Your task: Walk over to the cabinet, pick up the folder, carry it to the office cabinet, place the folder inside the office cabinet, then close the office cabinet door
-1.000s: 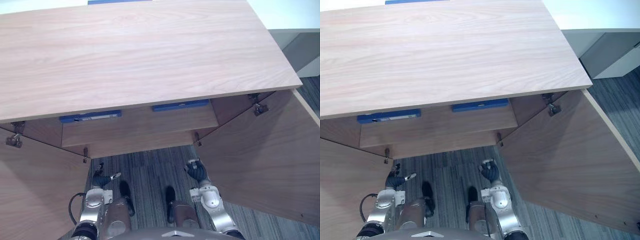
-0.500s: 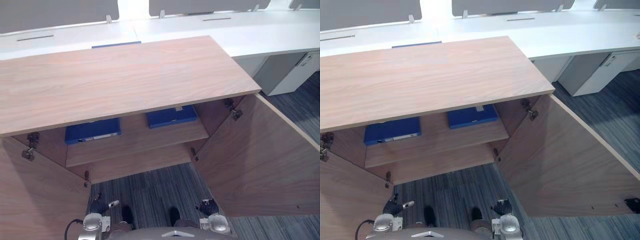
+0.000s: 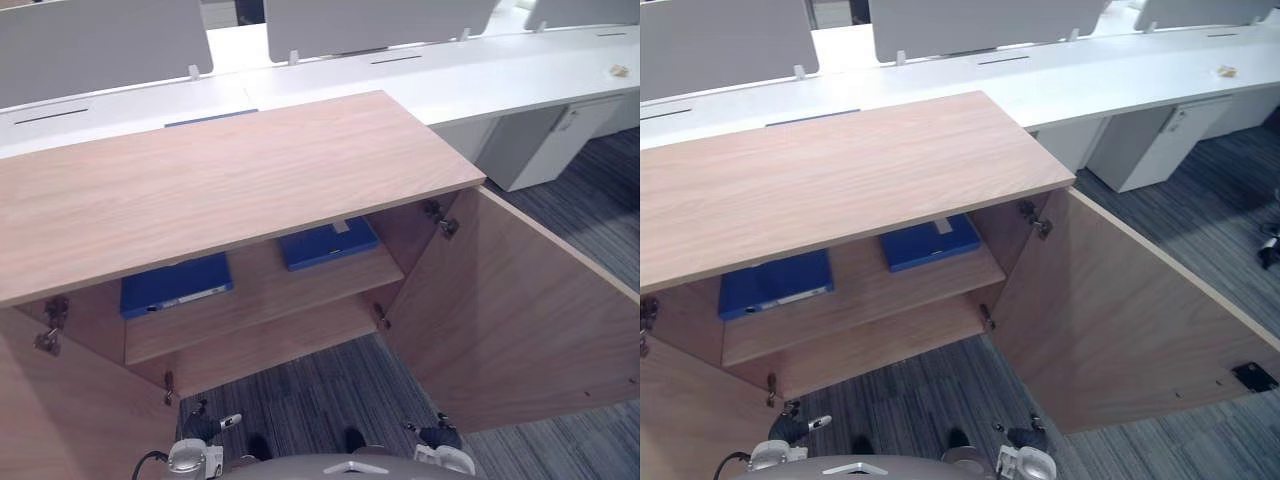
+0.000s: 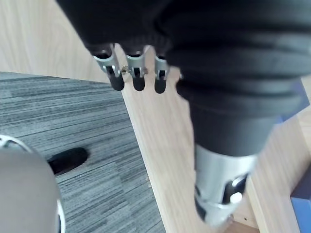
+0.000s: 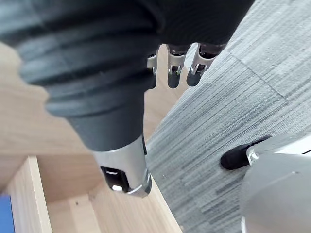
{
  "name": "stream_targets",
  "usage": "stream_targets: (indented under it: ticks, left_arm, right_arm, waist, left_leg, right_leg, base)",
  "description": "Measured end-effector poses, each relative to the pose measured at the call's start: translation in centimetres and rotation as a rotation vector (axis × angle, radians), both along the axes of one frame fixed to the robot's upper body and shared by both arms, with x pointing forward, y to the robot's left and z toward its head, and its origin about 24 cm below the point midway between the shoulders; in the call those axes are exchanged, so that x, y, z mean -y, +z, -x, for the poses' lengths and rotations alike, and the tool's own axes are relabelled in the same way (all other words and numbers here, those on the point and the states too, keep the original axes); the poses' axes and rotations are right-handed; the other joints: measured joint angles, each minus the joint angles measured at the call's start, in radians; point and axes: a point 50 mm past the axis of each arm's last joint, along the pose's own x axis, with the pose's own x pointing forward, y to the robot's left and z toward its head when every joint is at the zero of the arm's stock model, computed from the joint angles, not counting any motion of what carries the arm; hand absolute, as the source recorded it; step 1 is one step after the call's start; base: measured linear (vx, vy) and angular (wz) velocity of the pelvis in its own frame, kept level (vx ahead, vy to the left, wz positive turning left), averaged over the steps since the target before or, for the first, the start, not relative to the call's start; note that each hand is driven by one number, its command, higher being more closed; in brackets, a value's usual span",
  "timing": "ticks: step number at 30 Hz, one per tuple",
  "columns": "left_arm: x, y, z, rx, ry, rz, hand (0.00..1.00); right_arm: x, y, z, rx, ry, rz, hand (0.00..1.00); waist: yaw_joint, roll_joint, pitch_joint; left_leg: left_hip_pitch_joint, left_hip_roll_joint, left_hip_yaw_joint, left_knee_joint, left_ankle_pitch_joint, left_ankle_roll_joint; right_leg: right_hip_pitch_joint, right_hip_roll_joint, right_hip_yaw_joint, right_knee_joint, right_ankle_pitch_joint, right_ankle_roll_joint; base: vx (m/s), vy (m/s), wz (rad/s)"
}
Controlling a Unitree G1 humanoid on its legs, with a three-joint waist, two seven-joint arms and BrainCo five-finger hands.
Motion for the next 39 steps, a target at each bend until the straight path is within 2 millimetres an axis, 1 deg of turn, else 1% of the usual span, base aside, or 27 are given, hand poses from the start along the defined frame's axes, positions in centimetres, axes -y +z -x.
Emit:
stream_targets:
  ticks: [2, 3, 4, 7, 8, 9, 10, 11, 12, 13, 15, 16, 17, 18, 20, 21, 23, 24, 26, 28, 29, 33, 34, 35, 37, 39]
  left_arm:
    - [-0.3, 0.0, 0.2, -0.003, 0.028, 0.000, 0.00]
    - [-0.4, 0.0, 0.2, -0.005, 0.035, 0.000, 0.00]
    - [-0.5, 0.0, 0.4, -0.007, 0.051, -0.001, 0.00]
    - [-0.7, -0.1, 0.8, -0.005, 0.092, 0.003, 0.00]
    - [-0.7, 0.0, 0.9, -0.002, 0.100, 0.005, 0.00]
    - [-0.7, 0.0, 0.9, 0.002, 0.115, 0.008, 0.00]
    - [-0.8, 0.0, 1.0, 0.003, 0.130, 0.011, 0.00]
    - [-0.7, 0.0, 1.1, 0.005, 0.148, 0.016, 0.00]
    - [-0.5, 0.0, 1.0, 0.009, 0.158, 0.024, 0.00]
    - [-0.4, 0.0, 0.9, 0.016, 0.159, 0.027, 0.00]
    - [0.2, 0.3, 0.2, 0.051, 0.155, 0.047, 0.00]
    - [0.4, 0.4, -0.1, 0.059, 0.150, 0.053, 0.00]
    - [0.7, 0.6, -0.7, 0.082, 0.146, 0.062, 0.00]
    - [0.8, 0.7, -0.9, 0.092, 0.143, 0.064, 0.00]
    - [1.3, 0.7, -1.2, 0.100, 0.113, 0.069, 0.00]
    - [1.4, 0.7, -1.2, 0.099, 0.102, 0.071, 0.00]
    - [2.1, 0.7, -1.4, 0.098, 0.048, 0.084, 0.00]
    - [2.2, 0.7, -1.4, 0.097, 0.036, 0.088, 0.00]
    - [2.7, 0.5, -1.1, 0.084, -0.015, 0.099, 0.00]
    - [2.6, 0.4, -0.7, 0.072, -0.042, 0.094, 0.00]
    - [2.3, 0.4, -0.5, 0.067, -0.061, 0.082, 0.00]
    - [1.6, 0.2, 0.3, 0.038, -0.108, 0.058, 0.00]
    - [1.5, 0.1, 0.6, 0.025, -0.117, 0.057, 0.00]
    - [1.5, 0.1, 0.7, 0.019, -0.129, 0.061, 0.00]
    - [1.3, -0.1, 1.5, -0.003, -0.146, 0.056, 0.00]
    - [1.1, -0.1, 1.6, -0.007, -0.159, 0.049, 0.00]
  right_arm:
    - [1.7, 0.7, 0.6, 0.058, -0.149, 0.006, 0.00]
    - [2.1, 1.0, 0.7, 0.079, -0.188, 0.010, 0.00]
    - [3.2, 1.6, 0.9, 0.119, -0.256, 0.034, 0.00]
    - [5.8, 3.6, 1.4, 0.226, -0.387, 0.110, 0.00]
    - [6.3, 4.1, 1.5, 0.243, -0.407, 0.130, 0.00]
    - [7.4, 5.1, 1.7, 0.286, -0.456, 0.177, 0.00]
    - [8.0, 5.8, 1.9, 0.312, -0.480, 0.203, 0.00]
    - [8.6, 6.5, 1.7, 0.355, -0.504, 0.221, 0.00]
    - [9.2, 7.5, 1.4, 0.405, -0.531, 0.250, 0.00]
    - [9.6, 7.9, 1.4, 0.421, -0.546, 0.267, 0.00]
    - [10.7, 9.7, 0.9, 0.500, -0.592, 0.326, 0.00]
    - [11.0, 10.2, 0.8, 0.520, -0.597, 0.341, 0.00]
    - [11.8, 11.2, 0.4, 0.560, -0.601, 0.369, 0.00]
    - [12.2, 11.6, 0.1, 0.575, -0.600, 0.382, 0.00]
    - [13.9, 13.9, -1.5, 0.652, -0.571, 0.436, 0.00]
    - [14.4, 14.5, -1.9, 0.676, -0.566, 0.446, 0.00]
    - [16.0, 17.1, -3.4, 0.751, -0.525, 0.501, 0.00]
    - [16.4, 17.7, -3.8, 0.764, -0.510, 0.515, 0.00]
    - [17.6, 19.9, -5.6, 0.810, -0.425, 0.562, 0.00]
    - [18.2, 20.8, -6.7, 0.801, -0.344, 0.575, 0.00]
    - [18.4, 20.9, -7.4, 0.788, -0.295, 0.569, 0.00]
    - [18.6, 21.1, -8.3, 0.754, -0.183, 0.563, 0.00]
    - [18.6, 21.1, -8.6, 0.741, -0.156, 0.565, 0.00]
    - [18.6, 21.2, -8.9, 0.734, -0.130, 0.563, 0.00]
    - [18.3, 21.4, -9.8, 0.735, -0.085, 0.559, 0.00]
    - [18.1, 21.2, -10.3, 0.699, -0.031, 0.566, 0.00]
  waist:
    - [-0.008, 0.000, -0.001]
    - [-0.011, 0.000, -0.001]
    - [-0.016, 0.000, -0.001]
    - [-0.026, -0.002, -0.006]
    - [-0.027, -0.002, -0.007]
    - [-0.036, -0.003, -0.012]
    - [-0.043, -0.003, -0.015]
    - [-0.043, -0.002, -0.020]
    - [-0.050, -0.001, -0.022]
    - [-0.054, 0.000, -0.022]
    - [-0.069, 0.005, -0.025]
    - [-0.074, 0.007, -0.025]
    - [-0.081, 0.013, -0.023]
    - [-0.084, 0.015, -0.023]
    - [-0.092, 0.036, -0.022]
    - [-0.093, 0.042, -0.019]
    - [-0.095, 0.068, -0.011]
    - [-0.096, 0.072, -0.009]
    - [-0.096, 0.100, -0.002]
    - [-0.096, 0.119, 0.000]
    - [-0.095, 0.123, 0.002]
    - [-0.101, 0.123, 0.002]
    - [-0.104, 0.123, 0.002]
    - [-0.105, 0.123, 0.002]
    - [-0.115, 0.123, 0.002]
    - [-0.118, 0.124, 0.002]
  left_leg:
    - [0.019, 0.002, 0.039, 0.000, -0.016, -0.005]
    - [0.024, 0.003, 0.050, 0.000, -0.019, -0.010]
    - [0.037, 0.005, 0.075, 0.000, -0.028, -0.013]
    - [0.068, 0.013, 0.143, 0.006, -0.053, -0.024]
    - [0.075, 0.016, 0.153, 0.006, -0.057, -0.025]
    - [0.088, 0.022, 0.179, 0.007, -0.067, -0.034]
    - [0.094, 0.025, 0.198, 0.007, -0.072, -0.041]
    - [0.097, 0.029, 0.217, 0.007, -0.078, -0.046]
    - [0.104, 0.035, 0.234, 0.007, -0.082, -0.050]
    - [0.107, 0.036, 0.239, 0.007, -0.084, -0.051]
    - [0.115, 0.043, 0.259, 0.007, -0.086, -0.052]
    - [0.115, 0.044, 0.260, 0.007, -0.086, -0.052]
    - [0.115, 0.048, 0.263, 0.007, -0.088, -0.052]
    - [0.115, 0.049, 0.266, 0.007, -0.089, -0.053]
    - [0.114, 0.048, 0.274, 0.007, -0.095, -0.054]
    - [0.114, 0.047, 0.276, 0.007, -0.096, -0.055]
    - [0.111, 0.040, 0.276, 0.007, -0.101, -0.057]
    - [0.109, 0.038, 0.276, 0.007, -0.101, -0.057]
    - [0.106, 0.031, 0.275, 0.007, -0.101, -0.056]
    - [0.106, 0.025, 0.270, 0.007, -0.101, -0.056]
    - [0.102, 0.023, 0.260, 0.007, -0.101, -0.056]
    - [0.088, 0.018, 0.224, 0.007, -0.101, -0.056]
    - [0.085, 0.017, 0.222, 0.007, -0.101, -0.056]
    - [0.081, 0.016, 0.221, 0.007, -0.101, -0.054]
    - [0.078, 0.013, 0.213, 0.007, -0.097, -0.041]
    - [0.075, 0.012, 0.192, 0.008, -0.098, -0.038]
  right_leg:
    - [-0.002, 0.006, 0.036, 0.000, -0.002, -0.002]
    - [-0.003, 0.008, 0.047, 0.000, -0.002, -0.003]
    - [-0.005, 0.013, 0.068, 0.002, -0.003, -0.005]
    - [-0.008, 0.029, 0.122, 0.005, -0.005, -0.008]
    - [-0.007, 0.032, 0.129, 0.007, -0.005, -0.010]
    - [-0.009, 0.041, 0.145, 0.014, -0.004, -0.009]
    - [-0.016, 0.049, 0.157, 0.020, 0.000, -0.001]
    - [-0.024, 0.056, 0.170, 0.024, 0.001, 0.000]
    - [-0.026, 0.062, 0.179, 0.024, 0.002, 0.002]
    - [-0.026, 0.065, 0.183, 0.023, 0.003, 0.004]
    - [-0.024, 0.071, 0.193, 0.023, 0.005, 0.006]
    - [-0.025, 0.072, 0.193, 0.023, 0.005, 0.006]
    - [-0.027, 0.074, 0.193, 0.024, 0.006, 0.007]
    - [-0.028, 0.074, 0.194, 0.025, 0.006, 0.007]
    - [-0.038, 0.077, 0.194, 0.032, 0.006, 0.007]
    - [-0.039, 0.077, 0.194, 0.033, 0.005, 0.008]
    - [-0.045, 0.076, 0.194, 0.036, 0.001, 0.015]
    - [-0.050, 0.074, 0.194, 0.036, -0.001, 0.018]
    - [-0.053, 0.066, 0.192, 0.037, -0.005, 0.023]
    - [-0.053, 0.063, 0.190, 0.037, -0.008, 0.029]
    - [-0.055, 0.062, 0.188, 0.032, -0.010, 0.030]
    - [-0.054, 0.052, 0.164, 0.015, -0.016, 0.022]
    - [-0.055, 0.050, 0.162, 0.012, -0.015, 0.024]
    - [-0.055, 0.048, 0.161, 0.006, -0.008, 0.033]
    - [-0.052, 0.045, 0.157, -0.004, -0.001, 0.034]
    - [-0.046, 0.041, 0.132, -0.006, 0.002, 0.037]
  base:
    - [0.07, -0.008, -0.49]
    - [0.06, -0.010, -0.58]
    - [0.05, -0.010, -0.58]
    - [0.08, -0.019, -0.62]
    - [0.12, -0.048, -0.65]
    - [0.09, -0.051, -0.57]
    - [0.10, -0.072, -0.67]
    - [0.08, -0.077, -0.58]
    - [0.07, -0.080, -0.46]
    - [0.08, -0.080, -0.37]
    - [0.08, -0.080, -0.26]
    - [0.06, -0.091, -0.14]
    - [0.02, -0.072, -0.07]
    - [0.01, -0.084, -0.10]
    - [0.00, -0.075, -0.12]
    - [-0.02, -0.072, -0.08]
    - [-0.03, -0.073, -0.01]
    - [-0.04, -0.075, 0.01]
    - [-0.04, -0.079, 0.02]
    - [-0.04, -0.086, 0.04]
    - [-0.03, -0.064, 0.07]
    - [-0.03, -0.090, 0.15]
    - [0.01, -0.045, 0.08]
    - [0.01, -0.050, 0.03]
    - [0.03, -0.047, 0.04]
    - [0.04, -0.066, 0.12]
